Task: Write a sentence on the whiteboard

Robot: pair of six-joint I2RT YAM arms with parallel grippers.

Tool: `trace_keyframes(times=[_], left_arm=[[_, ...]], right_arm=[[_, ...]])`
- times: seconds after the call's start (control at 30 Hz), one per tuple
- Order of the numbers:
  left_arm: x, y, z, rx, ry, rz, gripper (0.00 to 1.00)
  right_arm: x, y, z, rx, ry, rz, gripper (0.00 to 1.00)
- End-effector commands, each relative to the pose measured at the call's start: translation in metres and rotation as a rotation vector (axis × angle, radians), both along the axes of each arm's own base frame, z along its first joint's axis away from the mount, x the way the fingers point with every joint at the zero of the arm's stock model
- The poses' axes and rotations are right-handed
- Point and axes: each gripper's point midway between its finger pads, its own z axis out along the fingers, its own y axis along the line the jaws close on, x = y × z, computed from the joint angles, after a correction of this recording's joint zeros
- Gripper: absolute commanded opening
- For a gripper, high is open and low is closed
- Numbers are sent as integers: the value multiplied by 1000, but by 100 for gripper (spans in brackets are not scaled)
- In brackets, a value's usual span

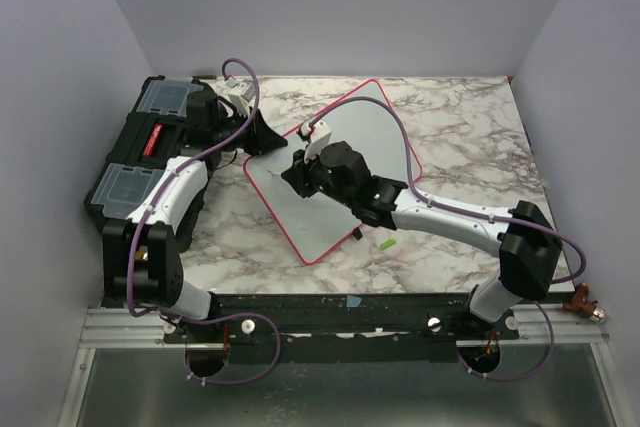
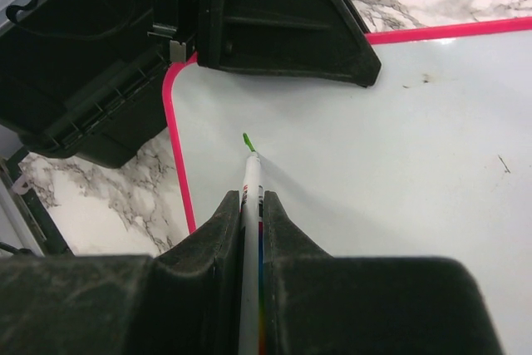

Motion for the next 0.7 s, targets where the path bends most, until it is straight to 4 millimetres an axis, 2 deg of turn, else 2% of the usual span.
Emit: trace_keyframes(times=[0.0, 0.2, 0.43, 0.67], left_arm=[[0, 1, 23, 23, -104, 15, 0], [-2, 0, 25, 25, -111, 13, 0], [-4, -2, 25, 27, -114, 7, 0], [-6, -4, 23, 32, -117, 0, 0]], right_arm=[[-3, -23, -31, -99, 41, -56, 1], [-6, -31, -32, -104, 47, -75, 1], [8, -30, -23, -104, 22, -131, 1], [19, -23, -2, -81, -17, -157, 1]])
